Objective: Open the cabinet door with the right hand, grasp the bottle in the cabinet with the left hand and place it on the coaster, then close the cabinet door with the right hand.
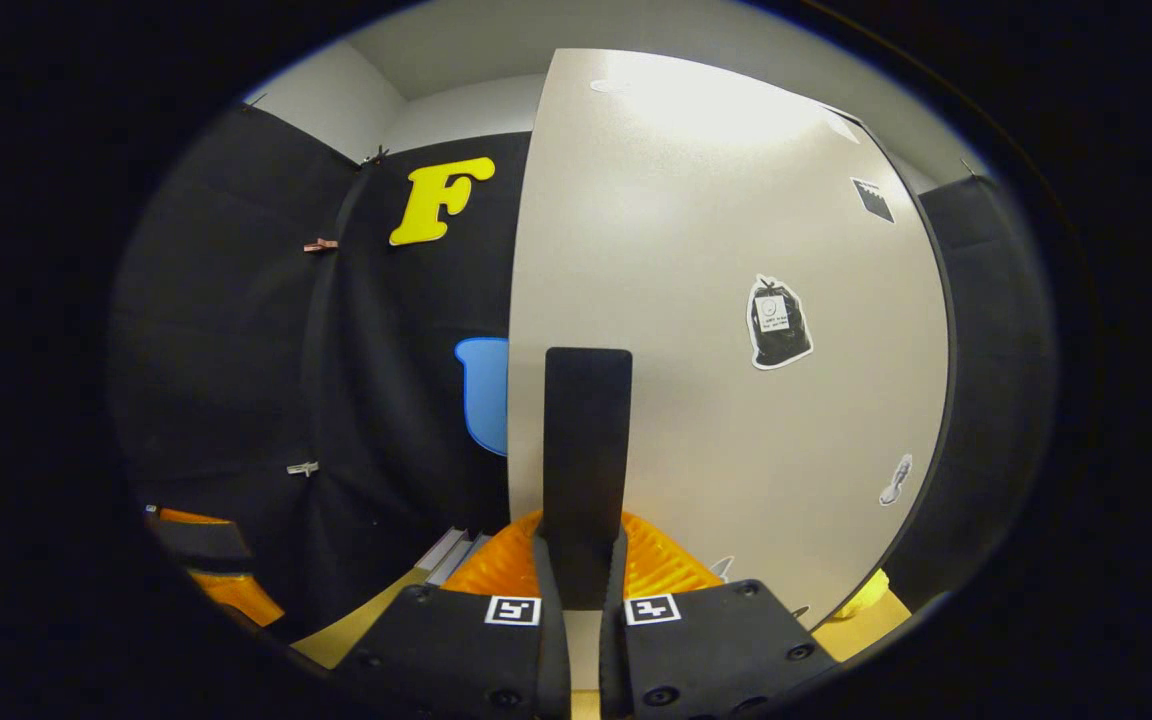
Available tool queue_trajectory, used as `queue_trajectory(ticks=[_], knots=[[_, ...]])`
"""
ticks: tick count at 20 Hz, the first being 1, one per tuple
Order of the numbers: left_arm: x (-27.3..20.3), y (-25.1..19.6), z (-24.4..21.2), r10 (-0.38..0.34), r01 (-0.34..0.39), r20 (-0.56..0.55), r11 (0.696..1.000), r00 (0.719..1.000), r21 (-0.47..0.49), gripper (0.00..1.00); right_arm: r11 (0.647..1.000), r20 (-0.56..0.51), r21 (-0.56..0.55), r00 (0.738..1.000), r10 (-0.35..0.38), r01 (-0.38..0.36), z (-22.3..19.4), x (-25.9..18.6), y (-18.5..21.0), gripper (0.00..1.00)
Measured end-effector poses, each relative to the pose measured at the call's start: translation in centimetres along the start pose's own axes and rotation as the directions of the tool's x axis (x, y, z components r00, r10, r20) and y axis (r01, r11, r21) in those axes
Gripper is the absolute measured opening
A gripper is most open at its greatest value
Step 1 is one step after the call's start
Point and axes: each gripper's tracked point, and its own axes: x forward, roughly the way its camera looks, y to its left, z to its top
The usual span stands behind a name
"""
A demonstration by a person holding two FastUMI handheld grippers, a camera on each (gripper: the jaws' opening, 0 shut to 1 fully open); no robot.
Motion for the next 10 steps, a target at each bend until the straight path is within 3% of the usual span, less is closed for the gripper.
queue_trajectory(ticks=[5,10], knots=[[-1.1,-3.1,0.2,-0.072,0.072,0.011,0.997,0.997,0.025,0.93,0.999,-0.021,0.026,0.999,0.031,-0.031,0.5,-4.1,-0.5,0.15],[-1.3,-7.2,-0.5,-0.151,0.151,-0.002,0.988,0.989,0.028,0.93,0.999,-0.015,0.035,1.0,0.001,0.0,0.7,-9.3,-2.9,0.16]])
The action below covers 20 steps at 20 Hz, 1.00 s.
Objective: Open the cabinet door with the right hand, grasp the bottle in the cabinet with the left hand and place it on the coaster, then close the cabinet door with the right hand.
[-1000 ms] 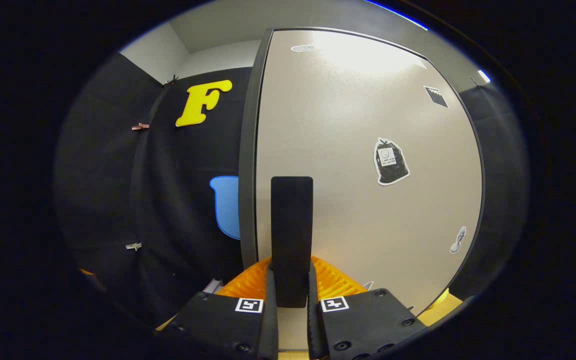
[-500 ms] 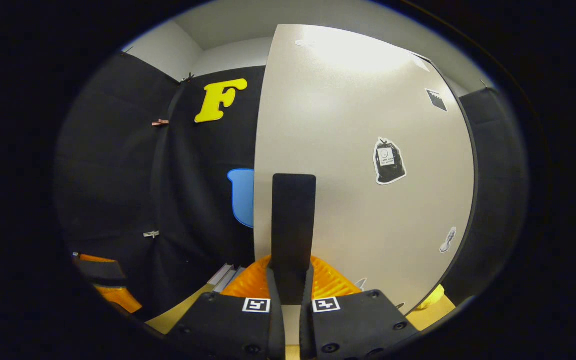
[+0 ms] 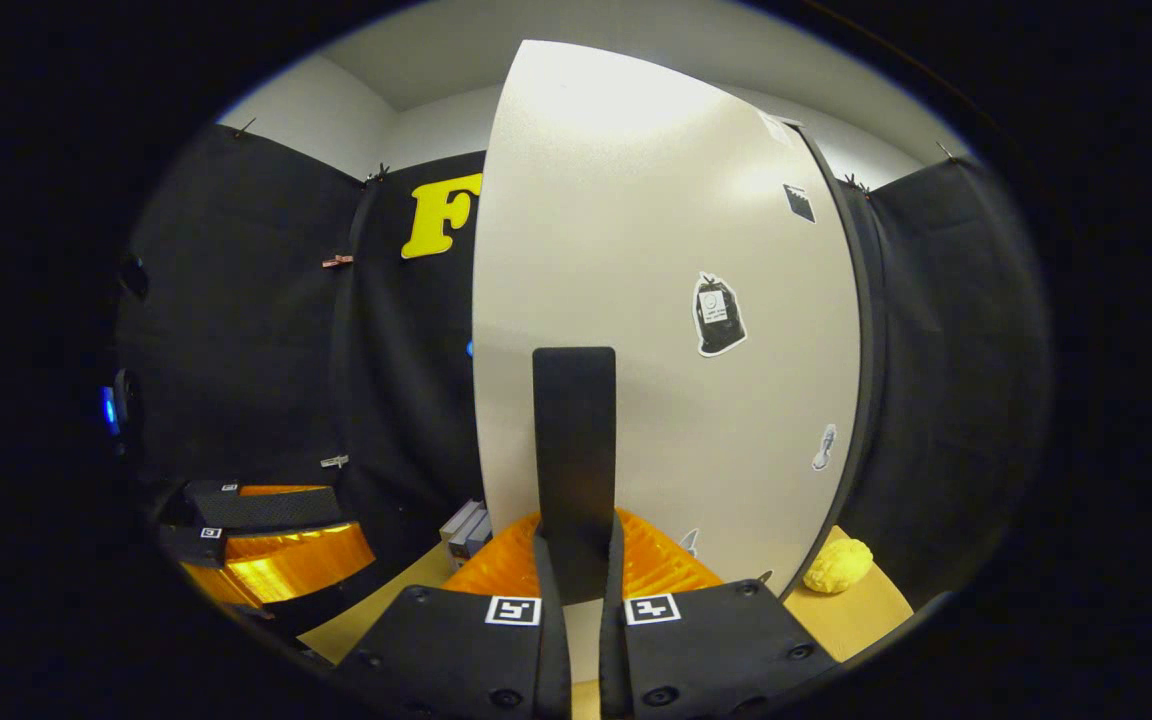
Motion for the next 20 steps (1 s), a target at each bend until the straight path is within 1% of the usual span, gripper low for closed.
queue_trajectory(ticks=[3,7,10,15,17,19,20], knots=[[0.4,-3.1,0.0,-0.042,0.042,0.003,0.999,0.999,0.015,0.93,1.0,-0.001,0.009,1.0,-0.023,0.023,0.0,-2.7,-2.0,0.15],[2.0,-6.5,-0.3,-0.08,0.08,0.0,0.997,0.997,0.024,0.93,0.998,0.01,0.026,0.999,-0.051,0.051,0.3,-6.3,-5.4,0.15],[4.4,-9.3,-0.9,-0.101,0.101,-0.006,0.995,0.995,0.007,0.93,0.995,0.028,0.02,0.994,-0.102,0.101,0.3,-8.7,-8.1,0.14],[9.0,-13.4,-2.6,-0.128,0.129,-0.049,0.992,0.991,0.008,0.93,0.982,0.04,0.033,0.982,-0.185,0.184,0.7,-11.4,-14.0,0.13],[11.1,-14.5,-2.8,-0.121,0.121,-0.048,0.993,0.992,0.004,0.94,0.972,0.054,0.033,0.971,-0.234,0.233,0.8,-12.0,-17.4,0.13],[13.2,-14.7,-2.8,-0.093,0.095,-0.044,0.995,0.995,0.027,0.93,0.957,0.063,0.023,0.955,-0.289,0.288,0.9,-13.2,-20.9,0.12],[14.3,-14.4,-2.9,-0.072,0.074,-0.037,0.997,0.997,0.038,0.93,0.956,0.069,0.026,0.953,-0.294,0.293,1.1,-13.7,-22.4,0.08]])
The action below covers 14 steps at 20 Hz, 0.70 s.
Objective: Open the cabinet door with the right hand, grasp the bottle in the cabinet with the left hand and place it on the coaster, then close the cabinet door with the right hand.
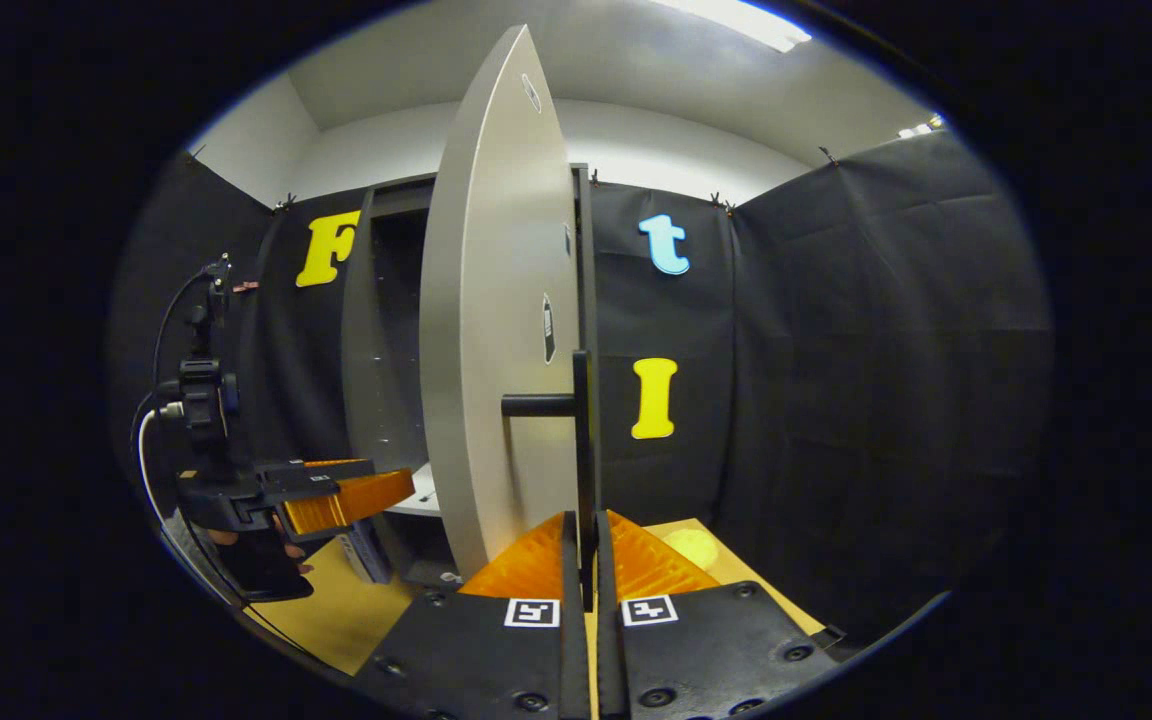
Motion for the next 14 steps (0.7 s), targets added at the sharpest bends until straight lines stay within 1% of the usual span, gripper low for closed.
queue_trajectory(ticks=[2,4,7,9,11,12,13,14], knots=[[2.2,0.7,0.0,0.041,-0.041,0.016,0.999,0.999,0.0,0.93,0.997,-0.015,0.061,0.999,0.046,-0.045,-0.2,-0.2,-1.2,0.07],[4.4,1.6,0.6,0.079,-0.079,0.034,0.997,0.996,-0.011,0.93,0.993,-0.021,0.071,0.996,0.092,-0.09,-0.2,0.2,-1.7,0.07],[8.4,3.6,1.8,0.131,-0.134,0.07,0.99,0.989,0.034,0.93,0.99,-0.028,0.072,0.991,0.127,-0.125,-0.3,0.5,-2.6,0.08],[11.3,4.9,2.3,0.16,-0.166,0.089,0.983,0.983,0.072,0.93,0.984,-0.031,0.101,0.988,0.15,-0.147,-0.3,1.0,-4.3,0.07],[13.8,5.9,2.4,0.177,-0.186,0.101,0.979,0.979,0.086,0.93,0.974,-0.029,0.133,0.981,0.191,-0.186,-0.3,1.1,-4.6,0.08],[15.1,6.5,2.4,0.186,-0.195,0.103,0.976,0.977,0.092,0.89,0.969,-0.031,0.147,0.978,0.205,-0.199,-0.4,1.1,-4.7,0.17],[16.3,7.2,2.3,0.201,-0.211,0.101,0.973,0.974,0.098,0.93,0.964,-0.032,0.163,0.975,0.22,-0.212,-0.3,1.0,-4.9,0.09],[17.5,7.8,2.2,0.213,-0.224,0.102,0.969,0.972,0.103,0.93,0.955,-0.036,0.186,0.969,0.243,-0.232,-0.2,1.0,-4.6,0.12]])
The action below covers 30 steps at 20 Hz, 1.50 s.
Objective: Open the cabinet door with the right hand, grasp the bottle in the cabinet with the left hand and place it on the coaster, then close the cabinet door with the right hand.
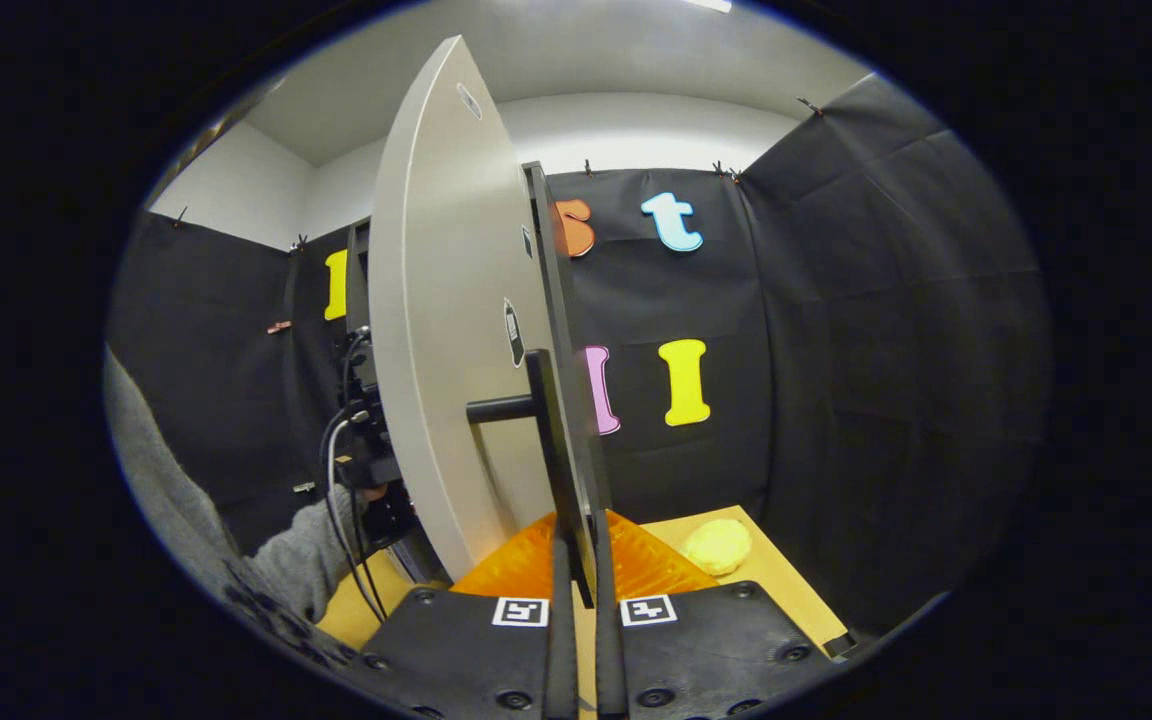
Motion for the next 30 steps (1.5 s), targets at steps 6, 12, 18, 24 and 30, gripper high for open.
queue_trajectory(ticks=[6,12,18,24,30], knots=[[6.7,1.7,-2.1,0.022,-0.022,-0.021,1.0,1.0,0.003,0.93,0.999,-0.027,0.013,0.998,0.051,-0.051,-0.1,0.2,-0.2,0.13],[11.5,3.9,-4.4,0.048,-0.05,-0.062,0.999,0.997,-0.021,0.92,0.997,-0.046,0.02,0.996,0.074,-0.074,-0.3,0.5,-0.3,0.13],[13.3,3.2,-5.9,0.004,-0.006,-0.112,1.0,0.994,-0.013,0.86,0.996,-0.072,0.039,0.994,0.079,-0.076,-0.4,0.7,-0.3,0.17],[10.0,2.0,-3.1,-0.076,0.075,-0.058,0.997,0.995,-0.017,0.78,0.998,-0.058,0.063,0.998,0.014,-0.01,-0.3,0.5,-0.9,0.16],[3.6,1.0,0.4,-0.2,0.2,-0.011,0.979,0.98,-0.037,0.78,0.995,-0.021,0.007,0.995,-0.102,0.102,-0.3,-0.3,-2.4,0.43]])
